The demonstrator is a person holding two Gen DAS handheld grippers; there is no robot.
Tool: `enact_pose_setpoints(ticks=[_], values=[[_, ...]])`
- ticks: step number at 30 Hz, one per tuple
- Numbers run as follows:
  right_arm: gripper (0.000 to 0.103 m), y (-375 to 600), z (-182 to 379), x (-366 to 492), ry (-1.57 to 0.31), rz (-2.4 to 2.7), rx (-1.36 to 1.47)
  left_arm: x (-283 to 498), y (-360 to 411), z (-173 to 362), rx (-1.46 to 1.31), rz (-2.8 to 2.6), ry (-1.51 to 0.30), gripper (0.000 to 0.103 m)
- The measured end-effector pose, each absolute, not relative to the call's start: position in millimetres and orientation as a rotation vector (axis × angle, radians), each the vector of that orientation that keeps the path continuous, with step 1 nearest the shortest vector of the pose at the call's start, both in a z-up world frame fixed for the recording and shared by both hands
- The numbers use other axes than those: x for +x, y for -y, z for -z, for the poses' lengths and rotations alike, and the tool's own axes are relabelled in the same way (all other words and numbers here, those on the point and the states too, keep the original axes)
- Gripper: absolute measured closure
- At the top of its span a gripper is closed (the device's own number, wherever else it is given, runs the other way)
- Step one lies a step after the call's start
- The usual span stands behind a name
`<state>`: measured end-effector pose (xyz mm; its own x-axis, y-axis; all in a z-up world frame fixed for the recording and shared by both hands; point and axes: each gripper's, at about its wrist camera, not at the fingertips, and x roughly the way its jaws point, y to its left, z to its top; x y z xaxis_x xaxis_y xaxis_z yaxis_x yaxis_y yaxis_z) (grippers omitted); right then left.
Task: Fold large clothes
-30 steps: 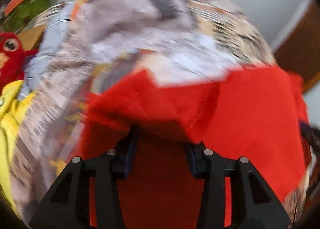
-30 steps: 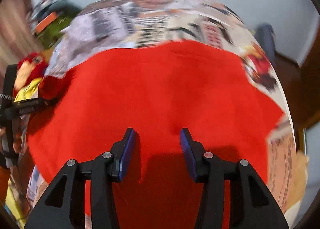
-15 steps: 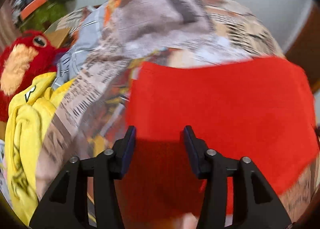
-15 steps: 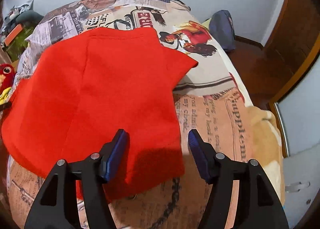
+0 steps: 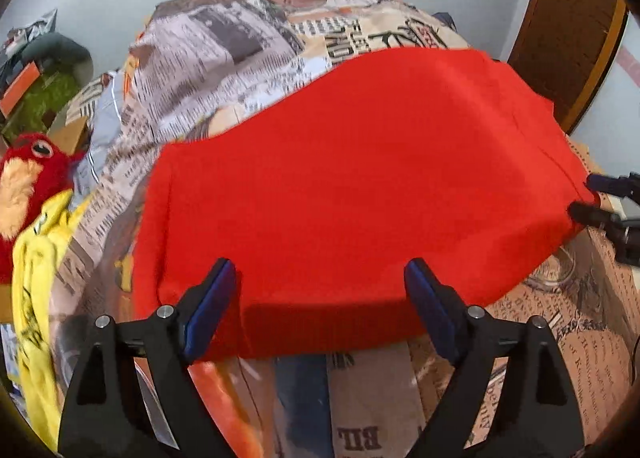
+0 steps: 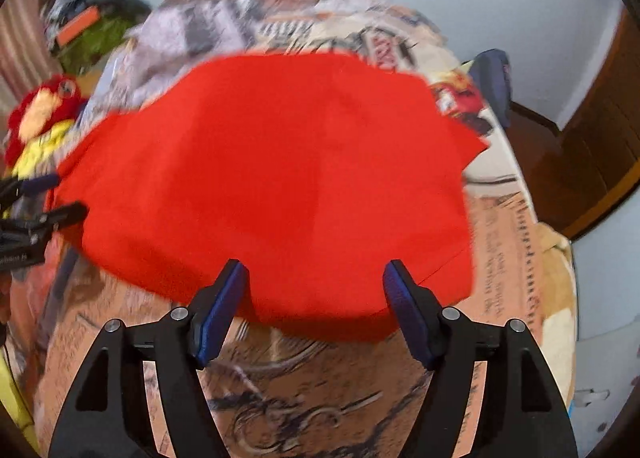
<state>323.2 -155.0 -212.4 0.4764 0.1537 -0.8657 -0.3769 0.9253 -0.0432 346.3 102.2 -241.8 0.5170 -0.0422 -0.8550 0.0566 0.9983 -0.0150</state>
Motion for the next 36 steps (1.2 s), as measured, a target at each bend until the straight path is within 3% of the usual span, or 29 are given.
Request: enact_pose_setpoints(ticks=[11, 24, 31, 36], values=[[0.034, 140.2, 200.3, 304.1, -0.998, -0.355, -0.283, 297.3, -146.0, 247.3, -0.144, -0.028, -1.058, 0.016], [0.034, 131.3, 200.2, 303.4, -0.992, -0.369, -0.238, 283.2, -190.7, 297.5, -0.858, 0.214, -1.061, 0.017], [0.034, 134.0, 204.6, 308.8, -0.994, -0.359, -0.247, 308.0, -219.6, 319.0, -1.117, 0.236, -0.93, 0.017], [0.034, 136.1, 208.5, 315.8, -1.011, -0.351, -0.227, 329.6, -227.2, 319.7, -1.126, 0.156, -0.874, 0.028]])
